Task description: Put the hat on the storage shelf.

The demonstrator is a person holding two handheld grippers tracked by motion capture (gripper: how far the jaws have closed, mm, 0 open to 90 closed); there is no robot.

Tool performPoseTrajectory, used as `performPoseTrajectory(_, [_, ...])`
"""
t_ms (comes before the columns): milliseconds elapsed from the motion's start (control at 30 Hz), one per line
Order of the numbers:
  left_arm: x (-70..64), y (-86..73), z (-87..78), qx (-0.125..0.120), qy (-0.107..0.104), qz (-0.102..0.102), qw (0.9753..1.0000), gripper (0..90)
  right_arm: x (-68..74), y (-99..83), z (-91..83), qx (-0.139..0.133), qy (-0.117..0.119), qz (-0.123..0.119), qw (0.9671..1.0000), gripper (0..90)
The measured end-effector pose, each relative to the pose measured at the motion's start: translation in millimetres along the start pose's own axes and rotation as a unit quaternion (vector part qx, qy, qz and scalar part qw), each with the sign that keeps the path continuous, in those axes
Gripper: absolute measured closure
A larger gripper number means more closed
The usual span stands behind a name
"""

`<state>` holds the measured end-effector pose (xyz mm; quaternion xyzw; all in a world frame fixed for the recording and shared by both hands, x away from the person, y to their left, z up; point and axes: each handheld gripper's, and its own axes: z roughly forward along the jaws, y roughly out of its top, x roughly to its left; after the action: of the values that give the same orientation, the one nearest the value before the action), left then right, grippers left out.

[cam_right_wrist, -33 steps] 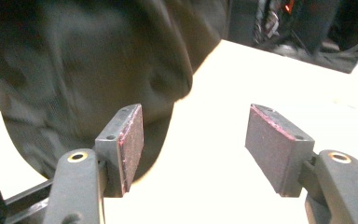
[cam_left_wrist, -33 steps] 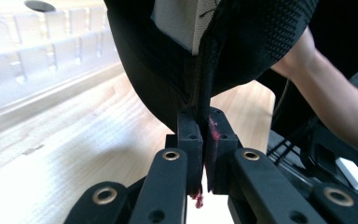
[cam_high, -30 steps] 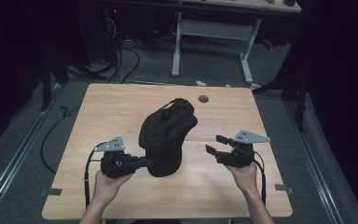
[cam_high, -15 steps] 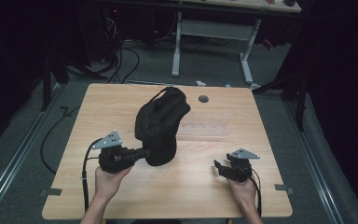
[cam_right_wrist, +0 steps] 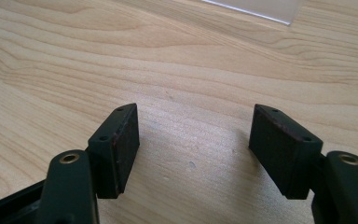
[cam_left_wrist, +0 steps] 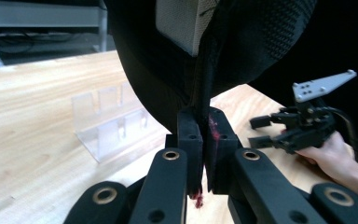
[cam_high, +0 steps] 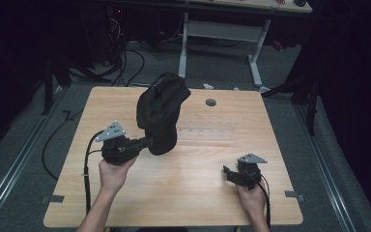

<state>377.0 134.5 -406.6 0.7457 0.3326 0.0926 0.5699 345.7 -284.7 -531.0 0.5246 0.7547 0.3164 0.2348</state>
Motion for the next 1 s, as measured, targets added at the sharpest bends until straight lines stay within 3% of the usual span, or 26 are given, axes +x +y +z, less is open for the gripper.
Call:
performPoseTrajectory(567, [15.7,10.8,16.8,-0.016,0.055,0.010,0.9983,86.6,0.0,0.0,0.0,0.000,0.001,0.000,1.0000,33.1])
performPoseTrajectory(1000, [24.8,18.9,35.0,-0.013,0.074,0.013,0.9971,86.6,0.3,0.0,-0.2,0.001,0.001,0.001,1.0000,33.0])
